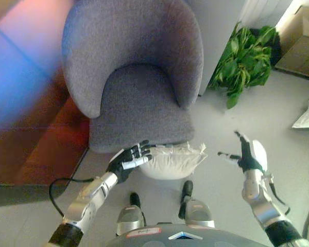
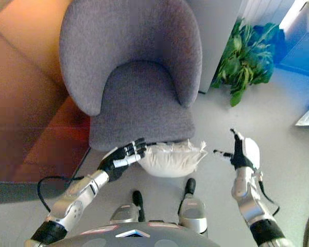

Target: Pick up the pillow and put it on the sofa.

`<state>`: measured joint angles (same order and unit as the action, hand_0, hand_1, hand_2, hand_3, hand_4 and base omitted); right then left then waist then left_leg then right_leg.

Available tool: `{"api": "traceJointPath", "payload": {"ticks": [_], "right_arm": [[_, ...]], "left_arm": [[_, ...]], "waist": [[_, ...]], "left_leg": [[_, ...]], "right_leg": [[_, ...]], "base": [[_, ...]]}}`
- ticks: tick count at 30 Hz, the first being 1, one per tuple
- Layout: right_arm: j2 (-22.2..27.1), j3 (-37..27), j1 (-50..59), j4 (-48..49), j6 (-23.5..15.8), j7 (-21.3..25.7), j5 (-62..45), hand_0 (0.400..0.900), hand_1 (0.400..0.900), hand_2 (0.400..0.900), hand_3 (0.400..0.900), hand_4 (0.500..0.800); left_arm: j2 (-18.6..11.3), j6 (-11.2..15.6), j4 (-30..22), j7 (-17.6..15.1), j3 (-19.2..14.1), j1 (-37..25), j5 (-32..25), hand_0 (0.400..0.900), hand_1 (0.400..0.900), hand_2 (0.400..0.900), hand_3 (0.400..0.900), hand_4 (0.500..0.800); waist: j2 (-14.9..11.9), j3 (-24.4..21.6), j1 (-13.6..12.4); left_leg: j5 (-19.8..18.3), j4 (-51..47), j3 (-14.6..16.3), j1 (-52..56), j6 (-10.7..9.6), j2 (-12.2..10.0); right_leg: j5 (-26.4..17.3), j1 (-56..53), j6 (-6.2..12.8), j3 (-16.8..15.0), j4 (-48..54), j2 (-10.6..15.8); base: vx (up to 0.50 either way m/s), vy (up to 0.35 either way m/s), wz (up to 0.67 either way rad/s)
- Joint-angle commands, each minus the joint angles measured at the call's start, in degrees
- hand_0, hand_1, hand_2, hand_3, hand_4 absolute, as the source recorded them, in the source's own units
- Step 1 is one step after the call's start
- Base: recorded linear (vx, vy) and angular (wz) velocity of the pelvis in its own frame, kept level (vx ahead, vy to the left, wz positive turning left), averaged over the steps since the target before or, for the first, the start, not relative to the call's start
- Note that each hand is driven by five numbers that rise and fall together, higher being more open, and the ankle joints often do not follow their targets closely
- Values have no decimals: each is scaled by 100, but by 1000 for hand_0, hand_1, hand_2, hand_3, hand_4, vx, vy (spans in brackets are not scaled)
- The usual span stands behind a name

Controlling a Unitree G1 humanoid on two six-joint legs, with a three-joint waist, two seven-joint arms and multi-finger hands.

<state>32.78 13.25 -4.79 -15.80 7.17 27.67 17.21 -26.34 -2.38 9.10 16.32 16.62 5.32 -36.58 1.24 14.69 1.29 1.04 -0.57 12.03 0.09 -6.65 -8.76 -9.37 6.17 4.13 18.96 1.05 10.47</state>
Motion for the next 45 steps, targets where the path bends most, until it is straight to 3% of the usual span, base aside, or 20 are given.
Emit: {"api": "traceJointPath", "payload": {"ticks": [1, 7, 13, 16, 17, 18, 19, 23, 27, 34, 37, 44, 45], "right_arm": [[211, 128, 502, 267, 163, 355, 749, 900, 900, 900, 900, 800], [445, 398, 1399, 134, 398, 498, 971, 900, 900, 900, 900, 800], [804, 415, 2314, 235, 529, 449, 904, 900, 900, 900, 900, 800], [853, 464, 2748, 210, 638, 390, 911, 900, 900, 900, 900, 800], [860, 481, 2831, 207, 656, 380, 924, 900, 900, 900, 900, 800], [865, 496, 2900, 217, 681, 390, 974, 900, 900, 900, 900, 800], [870, 523, 2962, 230, 705, 425, 973, 900, 900, 900, 900, 800], [909, 559, 3225, 178, 688, 700, 921, 900, 900, 900, 900, 800], [1052, 488, 3493, 207, 708, 689, 910, 900, 900, 900, 900, 800], [1283, 423, 3863, 319, 812, 572, 924, 900, 900, 900, 900, 800], [1362, 460, 4126, 136, 1175, 138, 956, 900, 900, 900, 900, 800], [1301, 674, 4674, -388, 1610, -594, 473, 900, 900, 900, 900, 800], [1293, 677, 4707, -402, 1619, -677, 434, 733, 733, 733, 733, 700]], "left_arm": [[-354, 841, -479, 59, -188, -471, -402, 900, 900, 900, 900, 800], [-455, 1521, -489, -273, 78, -1331, -472, 900, 900, 900, 900, 800], [-295, 2039, -319, -705, 334, -2241, -362, 900, 900, 900, 900, 800], [-129, 2217, -180, -845, 383, -2621, -321, 900, 900, 900, 900, 800], [-82, 2264, -170, -882, 416, -2684, -308, 900, 900, 900, 900, 800], [-40, 2307, -182, -890, 428, -2732, -310, 900, 900, 900, 900, 800], [-16, 2325, -210, -881, 428, -2760, -319, 900, 900, 900, 900, 800], [19, 2537, -341, -872, 466, -2855, -247, 900, 900, 900, 900, 800], [-65, 2738, -619, -883, 414, -2903, -163, 900, 900, 900, 900, 800], [-217, 2739, -1162, -738, 377, -2789, -166, 900, 900, 900, 900, 800], [-261, 2708, -1202, -579, 358, -2783, -278, 900, 900, 900, 900, 800], [-318, 2481, -1189, -475, 419, -2806, -284, 900, 900, 900, 900, 800], [-314, 2467, -1186, -459, 420, -2792, -284, 900, 900, 900, 900, 800]], "waist": [[-95, 334, -99], [-8, 934, -222], [162, 1381, -196], [214, 1510, -169], [233, 1508, -168], [245, 1511, -163], [244, 1511, -160], [271, 1511, -157], [308, 1511, -161], [380, 1511, -246], [402, 1511, -311], [404, 1511, -455], [404, 1511, -466]], "left_leg": [[-8, 423, 31, -610, 400, 0], [-178, 1385, -280, -2222, 567, 281], [-192, 2070, -388, -3718, 658, 449], [-134, 2336, -414, -4334, 701, 441], [-271, 2431, -482, -4447, 659, 444], [-93, 2463, -467, -4703, 703, 441], [-268, 2577, -517, -4765, 653, 433], [-250, 2895, -570, -5414, 643, 412], [-283, 3291, -553, -5993, 615, 299], [-364, 4019, -603, -6925, 599, 103], [-409, 4349, -647, -7272, 585, 56], [-495, 4732, -761, -7650, 582, 12], [-485, 4733, -770, -7664, 578, 7]], "right_leg": [[316, 595, 517, -173, -1116, 671], [455, 2064, 455, -427, -2099, 1019], [630, 3386, 352, -868, -2833, 1008], [688, 3950, 296, -996, -3109, 987], [851, 4080, 356, -1092, -3255, 961], [703, 4312, 285, -1097, -3242, 951], [865, 4369, 350, -1167, -3325, 927], [901, 4924, 326, -1287, -3523, 813], [956, 5402, 306, -1352, -3793, 772], [1076, 6247, 266, -1491, -4603, 816], [1135, 6546, 257, -1563, -4936, 839], [1173, 6882, 267, -1564, -5297, 913], [1165, 6886, 268, -1557, -5300, 919]], "base": [[-218, 0, 14], [-295, 67, 5], [-272, 124, -5], [-184, 118, -5], [-124, 118, -3], [-17, 77, -4], [-87, 71, -4], [-31, 51, -4], [-10, 39, -1], [22, 29, 2], [32, 21, 2], [36, -21, 3], [39, -2, 0]]}}
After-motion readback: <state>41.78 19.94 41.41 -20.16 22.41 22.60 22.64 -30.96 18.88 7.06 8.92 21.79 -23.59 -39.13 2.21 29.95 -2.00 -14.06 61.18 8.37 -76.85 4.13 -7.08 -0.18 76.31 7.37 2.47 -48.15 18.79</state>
